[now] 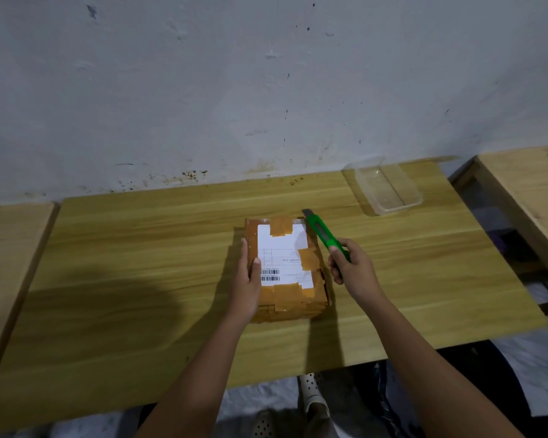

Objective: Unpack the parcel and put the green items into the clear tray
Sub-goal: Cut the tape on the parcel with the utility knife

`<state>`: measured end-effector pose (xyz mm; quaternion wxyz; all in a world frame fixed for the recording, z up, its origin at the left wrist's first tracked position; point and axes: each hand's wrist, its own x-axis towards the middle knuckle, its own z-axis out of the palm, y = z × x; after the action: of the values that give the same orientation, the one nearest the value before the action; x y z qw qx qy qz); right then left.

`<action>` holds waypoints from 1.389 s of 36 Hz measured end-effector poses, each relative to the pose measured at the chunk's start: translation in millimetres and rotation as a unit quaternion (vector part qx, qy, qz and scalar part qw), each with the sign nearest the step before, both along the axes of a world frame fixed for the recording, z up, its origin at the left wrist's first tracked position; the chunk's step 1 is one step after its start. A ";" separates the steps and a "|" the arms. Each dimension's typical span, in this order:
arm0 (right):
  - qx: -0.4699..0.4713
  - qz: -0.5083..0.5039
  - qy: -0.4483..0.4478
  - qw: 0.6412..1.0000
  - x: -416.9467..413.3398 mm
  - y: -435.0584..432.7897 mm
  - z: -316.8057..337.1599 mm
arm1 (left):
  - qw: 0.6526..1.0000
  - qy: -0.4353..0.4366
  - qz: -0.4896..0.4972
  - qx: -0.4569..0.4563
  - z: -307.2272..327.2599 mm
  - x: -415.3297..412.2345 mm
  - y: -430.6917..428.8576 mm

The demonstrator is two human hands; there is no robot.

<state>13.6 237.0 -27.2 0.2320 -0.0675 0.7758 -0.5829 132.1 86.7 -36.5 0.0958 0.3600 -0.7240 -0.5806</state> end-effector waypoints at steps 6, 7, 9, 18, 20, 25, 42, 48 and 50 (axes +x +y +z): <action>-0.074 -0.024 -0.047 0.996 1.3 -5.4 7.2 | 0.995 -0.045 -0.052 -0.079 10.1 0.4 -10.5; -0.068 -0.031 -0.041 0.996 0.5 -6.2 6.8 | 0.992 -0.057 -0.064 -0.091 8.9 -0.9 -16.0; -0.056 -0.052 -0.029 0.997 -1.1 -7.0 5.1 | 0.986 -0.072 -0.093 -0.122 8.3 -3.3 -28.0; -0.121 -0.092 -0.144 0.978 -5.3 -19.7 8.6 | 0.963 -0.122 0.150 -0.189 15.8 -2.4 -21.4; -0.129 -0.089 -0.158 0.975 -8.2 -24.8 8.2 | 0.961 -0.141 0.187 -0.148 8.6 9.6 0.1; -0.106 -0.063 -0.142 0.982 -18.3 -27.6 10.6 | 0.978 -0.092 0.186 -0.033 3.7 14.8 4.7; 0.154 0.176 0.074 0.969 -50.3 -45.5 10.8 | 0.983 -0.059 0.172 -0.028 -1.6 -25.8 -71.8; 0.222 0.172 0.162 0.946 -61.5 -56.2 12.9 | 0.982 -0.033 0.185 -0.010 -5.6 -31.1 -71.8; 0.244 0.172 0.187 0.936 -65.0 -59.5 14.2 | 0.982 -0.023 0.187 0.000 -7.2 -34.6 -74.0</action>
<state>-51.4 177.5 -12.9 0.1884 -0.2491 0.9002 -0.3035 97.5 12.6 -43.7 0.1858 0.5023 -0.6459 -0.5440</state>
